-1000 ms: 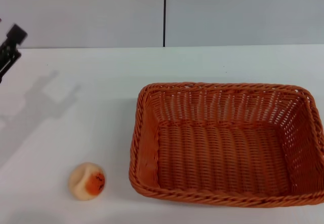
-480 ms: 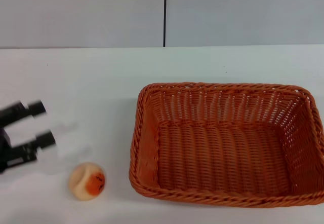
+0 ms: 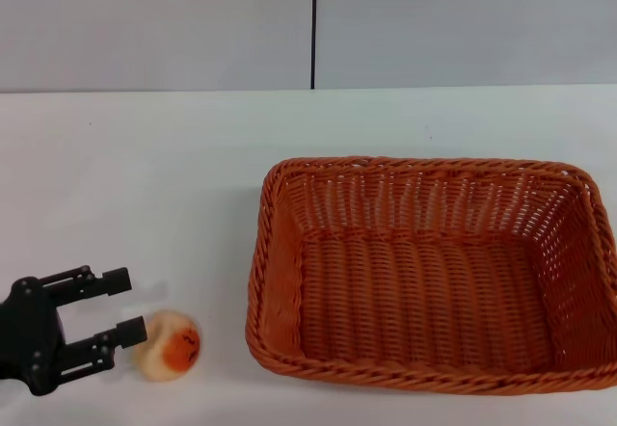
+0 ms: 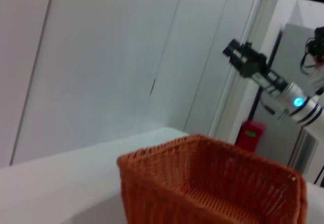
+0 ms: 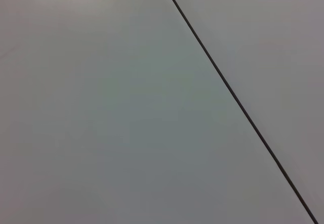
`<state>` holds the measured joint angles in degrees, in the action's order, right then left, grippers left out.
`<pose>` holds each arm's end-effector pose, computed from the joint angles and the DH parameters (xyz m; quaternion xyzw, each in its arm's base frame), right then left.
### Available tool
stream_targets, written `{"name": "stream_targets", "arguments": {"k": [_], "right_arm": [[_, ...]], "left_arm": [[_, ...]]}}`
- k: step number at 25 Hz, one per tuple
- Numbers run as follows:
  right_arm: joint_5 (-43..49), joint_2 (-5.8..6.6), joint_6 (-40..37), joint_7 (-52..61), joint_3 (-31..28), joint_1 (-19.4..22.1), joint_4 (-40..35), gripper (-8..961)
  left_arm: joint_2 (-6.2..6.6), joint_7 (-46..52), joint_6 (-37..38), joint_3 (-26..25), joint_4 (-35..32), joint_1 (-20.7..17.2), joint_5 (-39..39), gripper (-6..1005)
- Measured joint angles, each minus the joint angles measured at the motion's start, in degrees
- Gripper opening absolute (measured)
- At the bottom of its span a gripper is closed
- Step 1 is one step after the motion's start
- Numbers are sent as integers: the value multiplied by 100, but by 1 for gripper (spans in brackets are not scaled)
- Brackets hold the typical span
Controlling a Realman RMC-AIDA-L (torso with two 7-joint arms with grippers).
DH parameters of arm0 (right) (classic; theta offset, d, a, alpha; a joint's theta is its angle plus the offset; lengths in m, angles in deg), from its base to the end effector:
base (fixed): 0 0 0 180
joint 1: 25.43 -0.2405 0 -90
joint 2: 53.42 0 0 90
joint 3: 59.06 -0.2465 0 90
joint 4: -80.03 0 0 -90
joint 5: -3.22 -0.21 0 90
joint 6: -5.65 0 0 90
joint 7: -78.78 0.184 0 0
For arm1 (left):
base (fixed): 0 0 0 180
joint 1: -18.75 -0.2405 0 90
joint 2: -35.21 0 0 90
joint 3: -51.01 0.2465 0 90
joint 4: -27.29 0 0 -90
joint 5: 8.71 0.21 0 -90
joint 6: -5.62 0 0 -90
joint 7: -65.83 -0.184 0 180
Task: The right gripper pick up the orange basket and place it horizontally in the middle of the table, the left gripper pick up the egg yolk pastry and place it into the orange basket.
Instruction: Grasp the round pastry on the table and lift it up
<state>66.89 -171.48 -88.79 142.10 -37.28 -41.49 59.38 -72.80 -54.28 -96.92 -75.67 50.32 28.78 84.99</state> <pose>0.3163 0.3060 0.1170 -0.6099 0.2495 0.5701 0.4907 -0.3216 0.2111 0.0095 -0.9117 -0.2320 -0.3127 0.1313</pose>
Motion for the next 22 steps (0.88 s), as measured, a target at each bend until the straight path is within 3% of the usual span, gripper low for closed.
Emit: {"name": "stream_targets", "arguments": {"k": [11, 22], "right_arm": [[-20, 30, 10, 7, -8, 23, 150, 462], [-23, 35, 8, 5, -7, 1, 220, 461]], "left_arm": [[-185, -241, 801, 29, 24, -86, 326, 641], [-315, -242, 1112, 29, 4, -63, 599, 637]]}}
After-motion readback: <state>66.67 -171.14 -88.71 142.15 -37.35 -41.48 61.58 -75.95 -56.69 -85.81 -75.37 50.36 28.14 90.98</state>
